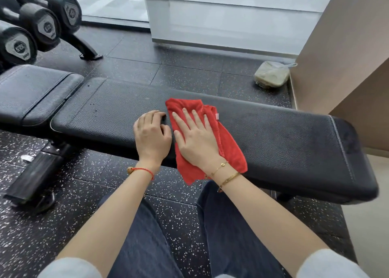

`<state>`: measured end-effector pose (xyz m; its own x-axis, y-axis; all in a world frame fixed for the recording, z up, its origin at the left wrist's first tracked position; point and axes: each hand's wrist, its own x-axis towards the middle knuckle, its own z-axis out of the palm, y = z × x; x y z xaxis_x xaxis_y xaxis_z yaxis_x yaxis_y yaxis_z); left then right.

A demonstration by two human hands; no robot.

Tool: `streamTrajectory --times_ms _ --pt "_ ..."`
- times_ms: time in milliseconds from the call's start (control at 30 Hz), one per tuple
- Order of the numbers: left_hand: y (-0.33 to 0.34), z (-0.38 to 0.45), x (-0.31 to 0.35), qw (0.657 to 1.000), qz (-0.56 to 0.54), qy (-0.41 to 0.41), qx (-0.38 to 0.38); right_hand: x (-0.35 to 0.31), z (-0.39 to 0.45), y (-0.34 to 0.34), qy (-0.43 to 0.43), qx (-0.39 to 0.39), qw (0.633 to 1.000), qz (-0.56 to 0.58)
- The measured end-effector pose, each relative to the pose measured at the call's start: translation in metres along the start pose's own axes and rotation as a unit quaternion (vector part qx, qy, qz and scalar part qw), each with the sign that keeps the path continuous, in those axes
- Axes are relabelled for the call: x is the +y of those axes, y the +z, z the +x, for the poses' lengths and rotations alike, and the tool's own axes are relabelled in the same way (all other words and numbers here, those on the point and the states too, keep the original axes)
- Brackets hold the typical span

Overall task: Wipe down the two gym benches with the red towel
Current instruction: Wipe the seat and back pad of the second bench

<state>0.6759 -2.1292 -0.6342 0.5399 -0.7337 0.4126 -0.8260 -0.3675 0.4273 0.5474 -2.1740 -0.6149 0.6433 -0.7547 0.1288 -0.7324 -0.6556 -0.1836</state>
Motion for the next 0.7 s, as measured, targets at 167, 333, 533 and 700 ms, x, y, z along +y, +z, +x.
streamTrajectory --times_ms 167,333,533,700 --pt "0.000 0.000 -0.002 1.000 -0.006 -0.001 -0.002 0.057 -0.038 -0.015 -0.025 -0.006 1.000 0.017" --pt "0.000 0.000 0.000 1.000 -0.008 -0.006 0.001 0.122 -0.003 -0.027 0.080 -0.020 0.997 0.007" --pt "-0.002 0.000 0.003 1.000 -0.010 -0.016 -0.005 0.078 0.048 -0.015 0.082 -0.034 0.996 0.005" --pt "-0.004 0.000 0.003 1.000 -0.006 -0.011 -0.009 0.053 -0.003 -0.015 -0.019 -0.032 0.999 0.012"
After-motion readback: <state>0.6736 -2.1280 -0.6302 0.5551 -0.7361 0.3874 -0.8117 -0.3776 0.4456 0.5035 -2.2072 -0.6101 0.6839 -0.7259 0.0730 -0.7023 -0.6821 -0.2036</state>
